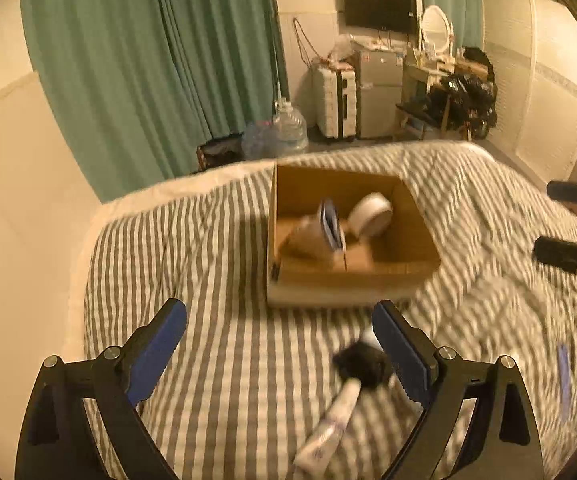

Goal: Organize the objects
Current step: 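Grasp the white bunny figurine with the left tool while the right tool grasps the white cylinder bottle, then carry the figurine and bottle into the box and open both tools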

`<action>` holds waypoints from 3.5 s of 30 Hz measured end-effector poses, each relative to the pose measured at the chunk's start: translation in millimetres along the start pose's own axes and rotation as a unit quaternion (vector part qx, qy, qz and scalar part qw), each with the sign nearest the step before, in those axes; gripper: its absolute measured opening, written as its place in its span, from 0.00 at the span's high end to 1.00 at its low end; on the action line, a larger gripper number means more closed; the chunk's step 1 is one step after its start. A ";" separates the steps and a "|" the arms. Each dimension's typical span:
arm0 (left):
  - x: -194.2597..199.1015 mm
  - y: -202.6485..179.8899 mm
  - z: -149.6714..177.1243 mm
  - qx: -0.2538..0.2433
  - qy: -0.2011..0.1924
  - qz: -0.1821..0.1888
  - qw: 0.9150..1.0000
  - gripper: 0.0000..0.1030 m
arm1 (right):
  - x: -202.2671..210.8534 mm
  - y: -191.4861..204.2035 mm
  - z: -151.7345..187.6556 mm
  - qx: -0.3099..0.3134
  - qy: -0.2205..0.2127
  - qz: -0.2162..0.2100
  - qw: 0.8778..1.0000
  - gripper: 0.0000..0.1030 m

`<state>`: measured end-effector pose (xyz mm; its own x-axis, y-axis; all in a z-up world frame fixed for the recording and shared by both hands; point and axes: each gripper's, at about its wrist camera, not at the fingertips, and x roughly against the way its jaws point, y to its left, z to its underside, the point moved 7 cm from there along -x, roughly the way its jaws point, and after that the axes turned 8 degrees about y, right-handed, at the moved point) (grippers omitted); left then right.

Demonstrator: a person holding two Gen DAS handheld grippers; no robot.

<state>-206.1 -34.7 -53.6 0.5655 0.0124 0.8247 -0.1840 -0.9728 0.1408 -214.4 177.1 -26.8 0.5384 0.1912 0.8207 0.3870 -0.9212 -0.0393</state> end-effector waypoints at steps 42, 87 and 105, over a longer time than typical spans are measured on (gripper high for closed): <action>-32.9 -66.4 171.6 -0.005 0.041 -0.043 0.998 0.27 | -102.3 65.6 164.2 0.207 0.117 0.002 0.971 0.45; -23.3 -19.4 13.1 -0.002 -0.031 0.011 0.999 0.27 | -37.6 72.7 72.1 0.184 0.013 -0.002 0.983 0.52; -123.0 -0.2 -140.4 0.014 -0.054 0.009 0.998 0.27 | -95.3 20.1 -87.9 0.120 -0.064 -0.002 0.991 0.52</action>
<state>-388.5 -3.6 -78.2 0.6460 -0.0291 0.7628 -0.1739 -0.9786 0.1099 -323.6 110.6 -55.7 0.6205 0.2500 0.7433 0.5476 -0.8166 -0.1825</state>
